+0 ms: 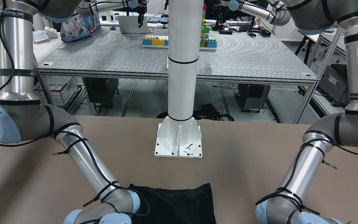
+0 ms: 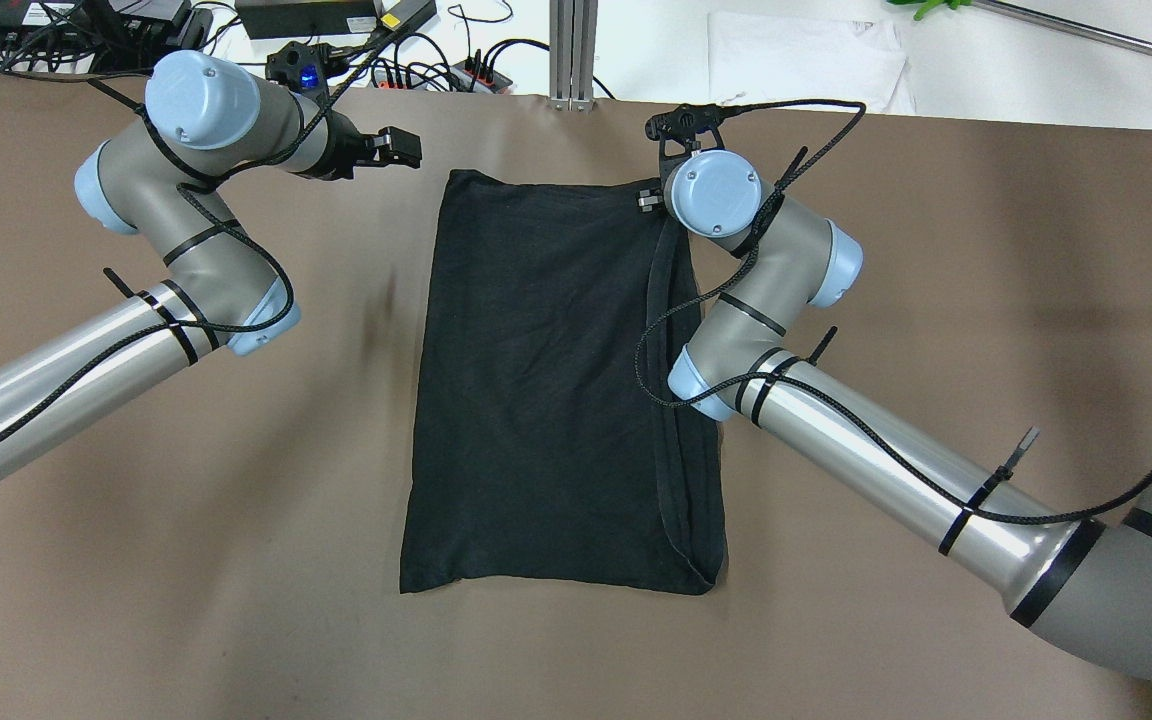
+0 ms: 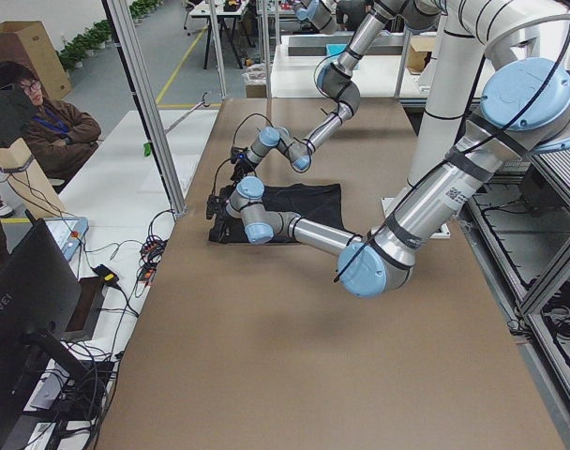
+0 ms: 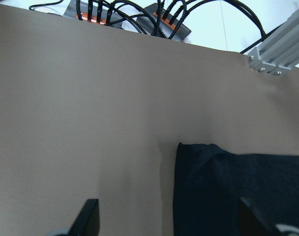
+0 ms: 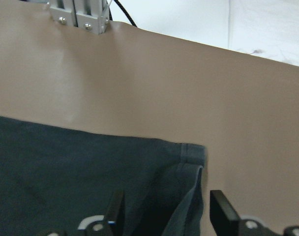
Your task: Fold clothes
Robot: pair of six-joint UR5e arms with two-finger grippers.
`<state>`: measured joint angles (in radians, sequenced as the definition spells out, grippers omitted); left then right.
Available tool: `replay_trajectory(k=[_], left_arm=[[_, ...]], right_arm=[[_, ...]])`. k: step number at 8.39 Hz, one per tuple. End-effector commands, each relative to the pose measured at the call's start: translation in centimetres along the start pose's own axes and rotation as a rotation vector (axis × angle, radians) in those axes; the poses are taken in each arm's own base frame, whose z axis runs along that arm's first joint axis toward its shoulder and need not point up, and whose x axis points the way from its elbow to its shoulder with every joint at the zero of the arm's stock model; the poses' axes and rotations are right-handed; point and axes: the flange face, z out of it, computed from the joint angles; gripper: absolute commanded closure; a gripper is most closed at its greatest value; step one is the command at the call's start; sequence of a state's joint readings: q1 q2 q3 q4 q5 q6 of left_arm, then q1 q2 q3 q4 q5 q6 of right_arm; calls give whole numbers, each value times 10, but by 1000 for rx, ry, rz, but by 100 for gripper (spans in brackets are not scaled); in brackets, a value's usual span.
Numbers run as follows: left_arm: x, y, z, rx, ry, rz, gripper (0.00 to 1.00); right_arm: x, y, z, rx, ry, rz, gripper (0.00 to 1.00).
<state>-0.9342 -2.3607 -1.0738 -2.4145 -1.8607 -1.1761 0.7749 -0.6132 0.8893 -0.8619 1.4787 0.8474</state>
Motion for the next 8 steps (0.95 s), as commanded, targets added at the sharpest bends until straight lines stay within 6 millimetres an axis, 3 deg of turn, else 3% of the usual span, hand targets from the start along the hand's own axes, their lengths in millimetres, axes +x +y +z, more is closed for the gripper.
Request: replay_trajectory(k=[1, 2, 3, 4, 6, 8], left_arm=[[0, 0, 0, -1, 1, 1, 0], [0, 0, 0, -1, 2, 2, 0], [1, 1, 0, -2, 4, 1, 0], [3, 2, 0, -2, 5, -5, 0], [2, 3, 1, -4, 5, -7, 0], [2, 3, 1, -5, 3, -7, 0]], right_arm=[[-34, 32, -18, -38, -23, 53, 7], [-39, 40, -16, -48, -16, 48, 9], [-32, 44, -12, -52, -3, 48, 17], [-27, 49, -8, -56, 7, 46, 30], [-20, 46, -7, -53, 15, 33, 66], [-18, 44, -7, -51, 17, 32, 86]])
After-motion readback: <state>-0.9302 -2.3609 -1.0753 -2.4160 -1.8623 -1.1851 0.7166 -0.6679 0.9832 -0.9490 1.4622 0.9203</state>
